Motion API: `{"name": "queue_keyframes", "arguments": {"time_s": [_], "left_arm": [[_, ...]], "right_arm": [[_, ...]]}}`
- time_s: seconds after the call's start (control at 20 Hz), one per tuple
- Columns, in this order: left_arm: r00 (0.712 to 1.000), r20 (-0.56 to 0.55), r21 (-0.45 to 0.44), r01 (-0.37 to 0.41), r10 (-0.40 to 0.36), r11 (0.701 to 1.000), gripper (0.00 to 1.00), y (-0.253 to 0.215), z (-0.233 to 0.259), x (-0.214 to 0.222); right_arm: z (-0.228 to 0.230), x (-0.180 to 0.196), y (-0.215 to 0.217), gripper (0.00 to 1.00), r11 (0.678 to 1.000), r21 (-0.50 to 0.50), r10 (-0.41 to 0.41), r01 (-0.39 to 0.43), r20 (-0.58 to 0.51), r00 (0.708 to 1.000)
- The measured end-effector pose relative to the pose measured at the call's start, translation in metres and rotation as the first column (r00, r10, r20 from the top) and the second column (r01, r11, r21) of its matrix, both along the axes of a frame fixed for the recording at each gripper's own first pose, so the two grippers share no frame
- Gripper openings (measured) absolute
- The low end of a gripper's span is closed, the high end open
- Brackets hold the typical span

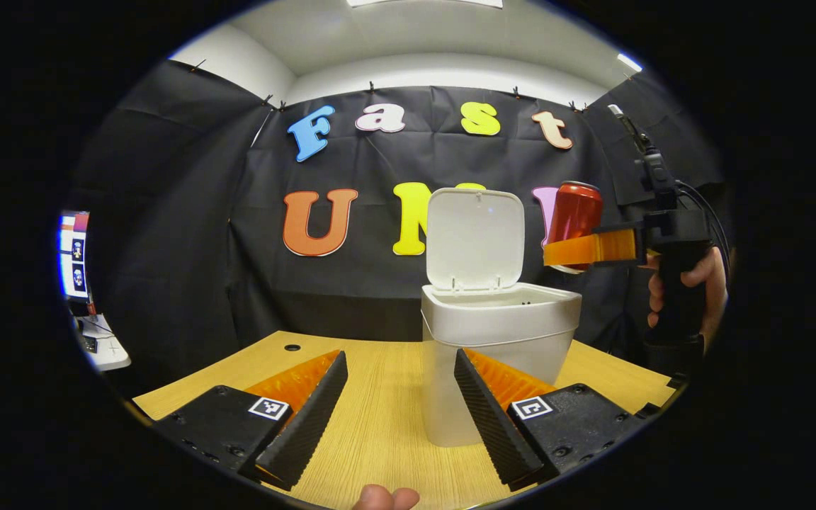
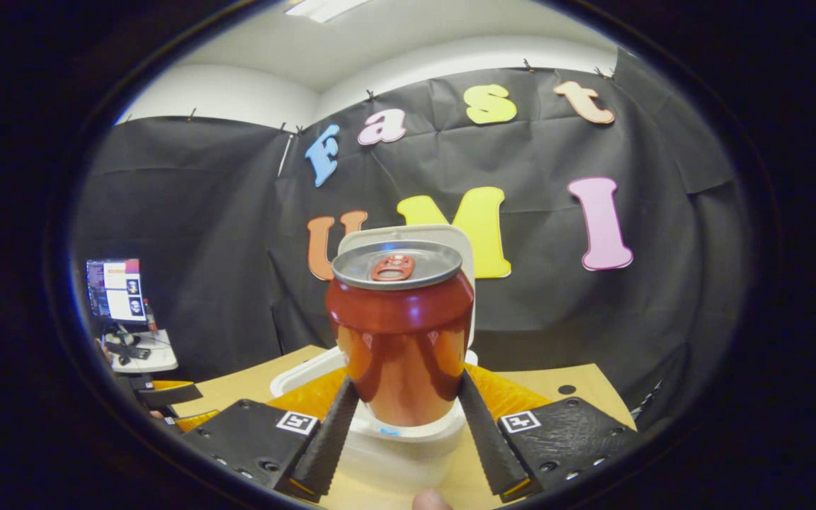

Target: Press the lid of the desktop garbage bin to open it, pick up the crumpled paper on the desktop and throw it into the bin, then pick up the pop can on the desktop and drop it into the bin, and finally close the garbage bin lid.

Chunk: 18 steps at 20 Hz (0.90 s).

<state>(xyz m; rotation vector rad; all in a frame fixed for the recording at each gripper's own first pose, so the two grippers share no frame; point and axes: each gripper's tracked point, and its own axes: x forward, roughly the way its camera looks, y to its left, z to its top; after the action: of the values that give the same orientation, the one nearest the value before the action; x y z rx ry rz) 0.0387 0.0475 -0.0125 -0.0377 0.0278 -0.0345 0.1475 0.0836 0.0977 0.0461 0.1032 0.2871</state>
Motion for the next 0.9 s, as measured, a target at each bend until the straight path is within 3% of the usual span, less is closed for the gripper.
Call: {"name": "queue_keyframes", "arguments": {"time_s": [0.6, 0.9], "left_arm": [[1.0, 0.0, -0.005, -0.015, 0.015, 1.0, 0.98, 0.009, 0.001, -0.001], [1.0, 0.018, 0.003, -0.007, 0.006, 1.0, 0.98, 0.004, 0.011, 0.001]], "right_arm": [[-0.012, 0.04, 0.015, 0.78, 1.0, -0.027, -0.015, 0.013, -0.069, 0.998], [-0.001, 0.049, 0.017, 0.78, 0.996, -0.085, -0.024, 0.019, -0.06, 0.998]]}}
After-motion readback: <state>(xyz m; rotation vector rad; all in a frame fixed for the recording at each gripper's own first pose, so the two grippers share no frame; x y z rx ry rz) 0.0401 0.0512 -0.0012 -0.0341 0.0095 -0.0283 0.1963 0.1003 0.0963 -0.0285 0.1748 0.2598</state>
